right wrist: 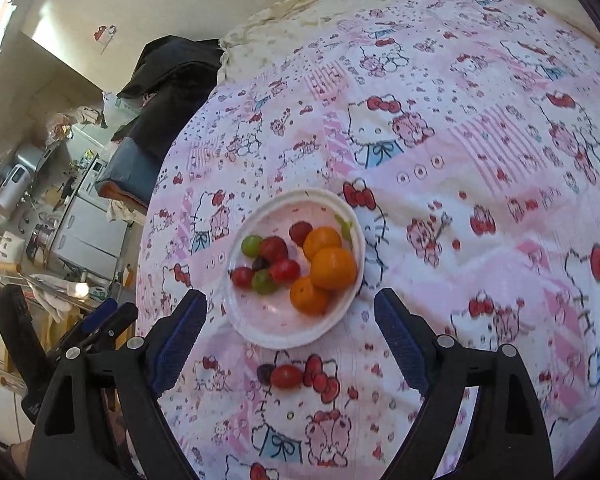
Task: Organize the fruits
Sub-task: 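Lift both open grippers away from the plate, then grasp a red tomato with the right gripper while the left gripper grasps a dark plum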
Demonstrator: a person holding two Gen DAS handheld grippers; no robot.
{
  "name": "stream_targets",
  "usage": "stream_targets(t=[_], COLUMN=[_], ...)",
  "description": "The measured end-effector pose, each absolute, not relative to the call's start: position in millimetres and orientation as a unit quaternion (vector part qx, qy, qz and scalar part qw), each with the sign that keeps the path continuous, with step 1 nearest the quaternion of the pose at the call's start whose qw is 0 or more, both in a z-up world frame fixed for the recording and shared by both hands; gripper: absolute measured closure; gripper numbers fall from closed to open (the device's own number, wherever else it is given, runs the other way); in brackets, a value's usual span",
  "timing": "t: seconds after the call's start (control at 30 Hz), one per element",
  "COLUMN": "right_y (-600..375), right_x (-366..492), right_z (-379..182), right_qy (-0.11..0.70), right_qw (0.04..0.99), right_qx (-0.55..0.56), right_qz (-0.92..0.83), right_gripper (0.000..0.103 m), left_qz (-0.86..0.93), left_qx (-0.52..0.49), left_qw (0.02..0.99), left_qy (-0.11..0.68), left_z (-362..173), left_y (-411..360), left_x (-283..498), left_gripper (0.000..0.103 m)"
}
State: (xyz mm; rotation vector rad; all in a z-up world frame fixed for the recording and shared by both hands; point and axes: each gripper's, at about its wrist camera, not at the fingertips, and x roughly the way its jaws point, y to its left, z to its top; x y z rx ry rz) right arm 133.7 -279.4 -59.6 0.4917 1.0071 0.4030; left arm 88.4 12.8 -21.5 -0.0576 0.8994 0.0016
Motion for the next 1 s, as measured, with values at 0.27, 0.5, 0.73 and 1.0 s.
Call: stream_targets(t=[0.27,0.5,0.73,1.0], right_y=[-273,-266,-248,-195], right_x=[102,86,93,97], right_z=[-74,-88,-111,-133], right_qy=[0.497,0.518,0.558,0.586], right_qw=[0.819,0.803,0.78,0.771], right_qx=[0.214,0.215,0.196,0.09], right_qz=[0.191,0.204,0.205,0.233], right_gripper=[0.015,0.015,0.015,0.029], left_qz=[0.012,0.031,0.03,0.025], left_qx=[-0.036,-0.03,-0.025,-0.04], left_qw=[0.896,0.882,0.873,0.861], left_qy=[0.443,0.47,0.486,0.507], left_z=[-26,-35,-41,-51], left_y=[15,13,11,22], left_x=[65,58,59,59], left_gripper=[0.027,0.027,0.027,0.027])
